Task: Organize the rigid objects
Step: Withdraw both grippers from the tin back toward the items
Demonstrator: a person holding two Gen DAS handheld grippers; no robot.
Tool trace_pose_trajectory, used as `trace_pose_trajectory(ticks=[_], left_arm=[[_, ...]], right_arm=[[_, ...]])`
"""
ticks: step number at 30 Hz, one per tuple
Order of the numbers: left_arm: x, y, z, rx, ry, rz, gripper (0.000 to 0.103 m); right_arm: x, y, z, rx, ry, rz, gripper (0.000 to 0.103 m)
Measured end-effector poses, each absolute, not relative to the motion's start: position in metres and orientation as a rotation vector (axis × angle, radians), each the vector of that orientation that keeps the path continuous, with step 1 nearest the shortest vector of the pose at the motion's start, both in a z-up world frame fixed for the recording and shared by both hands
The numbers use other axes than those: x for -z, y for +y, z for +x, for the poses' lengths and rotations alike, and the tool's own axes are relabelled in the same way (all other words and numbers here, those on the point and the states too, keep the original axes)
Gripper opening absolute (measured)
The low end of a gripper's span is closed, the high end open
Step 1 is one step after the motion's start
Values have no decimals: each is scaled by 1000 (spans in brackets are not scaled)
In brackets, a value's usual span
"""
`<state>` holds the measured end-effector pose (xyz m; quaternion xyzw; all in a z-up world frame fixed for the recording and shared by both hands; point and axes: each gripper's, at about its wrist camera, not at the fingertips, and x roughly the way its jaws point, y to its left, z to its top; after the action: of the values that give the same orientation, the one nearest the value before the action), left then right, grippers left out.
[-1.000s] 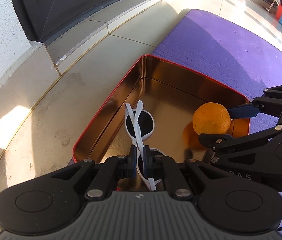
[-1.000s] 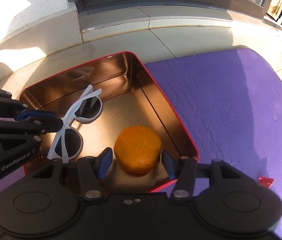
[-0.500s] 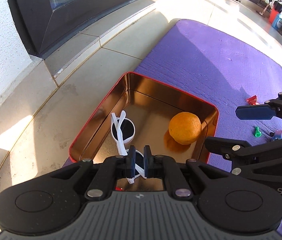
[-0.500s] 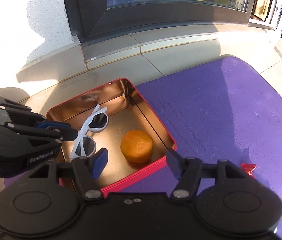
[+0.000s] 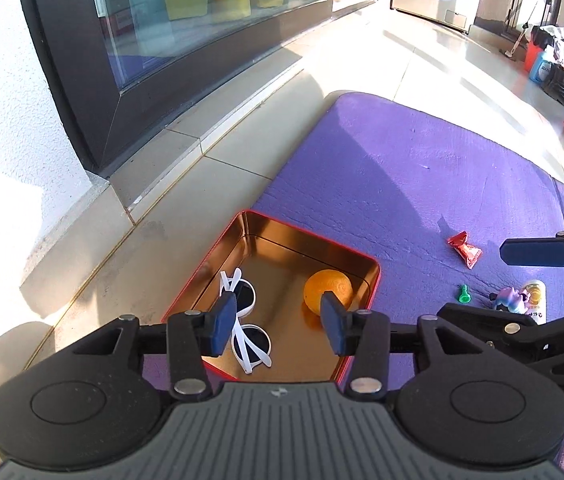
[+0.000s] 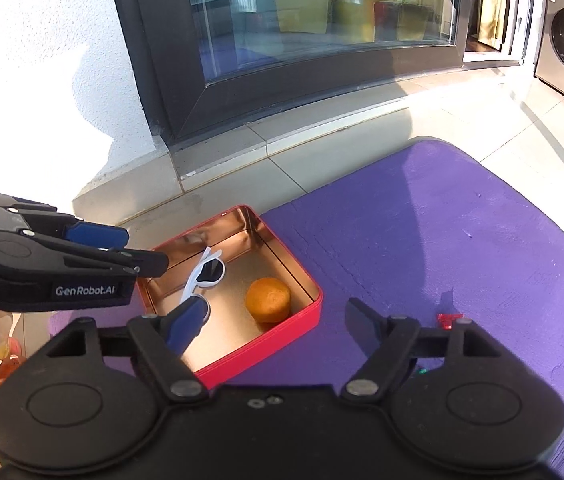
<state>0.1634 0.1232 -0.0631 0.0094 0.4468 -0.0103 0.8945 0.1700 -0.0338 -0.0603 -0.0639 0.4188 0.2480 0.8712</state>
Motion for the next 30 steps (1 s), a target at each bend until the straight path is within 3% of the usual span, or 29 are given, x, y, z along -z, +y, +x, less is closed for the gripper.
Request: trace_pose_trajectory(ticks=[9,19,24,30], left_arm=[[32,94,136,60,873,52,62],[29,52,113,127,863,52,62],[28,25,96,116,785,72,88],[48,-11,97,134,814,92,88]], right_arm=[[33,-67,138,-488,837,-87,85],[44,-137,89,-351,866,-16,96],[77,-177,55,-246,930,22,98],[116,-211,25,-116,1010,82,98]])
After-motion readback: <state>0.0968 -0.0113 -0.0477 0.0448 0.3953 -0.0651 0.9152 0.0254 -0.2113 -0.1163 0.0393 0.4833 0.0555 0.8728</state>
